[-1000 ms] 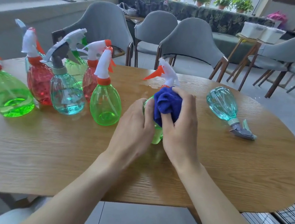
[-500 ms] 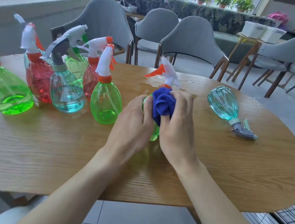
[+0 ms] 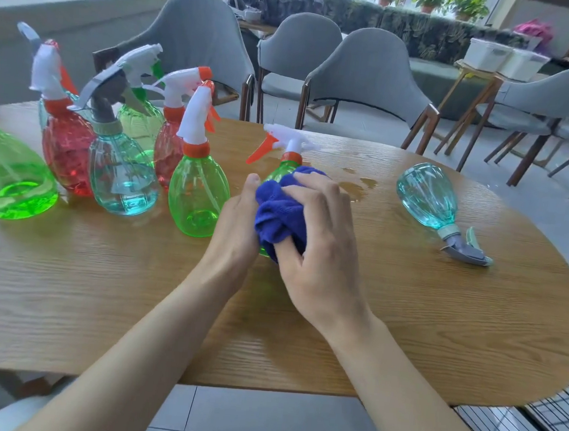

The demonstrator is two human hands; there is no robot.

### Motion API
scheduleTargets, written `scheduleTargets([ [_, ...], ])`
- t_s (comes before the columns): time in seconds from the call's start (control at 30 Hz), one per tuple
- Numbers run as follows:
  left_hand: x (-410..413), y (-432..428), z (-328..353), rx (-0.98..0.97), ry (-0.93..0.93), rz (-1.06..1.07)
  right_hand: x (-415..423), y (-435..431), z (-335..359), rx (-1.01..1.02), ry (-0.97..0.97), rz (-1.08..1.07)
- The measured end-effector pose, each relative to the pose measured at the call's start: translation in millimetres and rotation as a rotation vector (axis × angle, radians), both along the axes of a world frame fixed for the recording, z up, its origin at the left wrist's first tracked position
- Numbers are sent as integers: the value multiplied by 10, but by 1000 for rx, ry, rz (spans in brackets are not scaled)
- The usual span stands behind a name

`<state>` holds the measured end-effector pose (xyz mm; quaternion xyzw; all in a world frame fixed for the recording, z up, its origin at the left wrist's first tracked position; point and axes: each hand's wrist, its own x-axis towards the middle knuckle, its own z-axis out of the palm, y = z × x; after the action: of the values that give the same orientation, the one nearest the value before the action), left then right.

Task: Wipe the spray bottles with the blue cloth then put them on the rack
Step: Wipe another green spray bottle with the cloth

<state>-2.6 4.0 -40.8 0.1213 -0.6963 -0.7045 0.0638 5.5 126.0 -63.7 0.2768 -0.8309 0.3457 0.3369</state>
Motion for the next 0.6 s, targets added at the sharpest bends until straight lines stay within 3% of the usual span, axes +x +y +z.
scheduleTargets([
  [0.17,70,84,38,179,7,-92,-109,144,140,-133,-89,18],
  [0.3,115,139,93,371,-66,-79,-115,195,209,-469,-414,16],
  [0.5,115,72,134,554,-65,-36,-28,172,73,-285,-255,95],
  [0.6,107,75,120,546,-57,-79,-74,220,109,-359,-424,69],
])
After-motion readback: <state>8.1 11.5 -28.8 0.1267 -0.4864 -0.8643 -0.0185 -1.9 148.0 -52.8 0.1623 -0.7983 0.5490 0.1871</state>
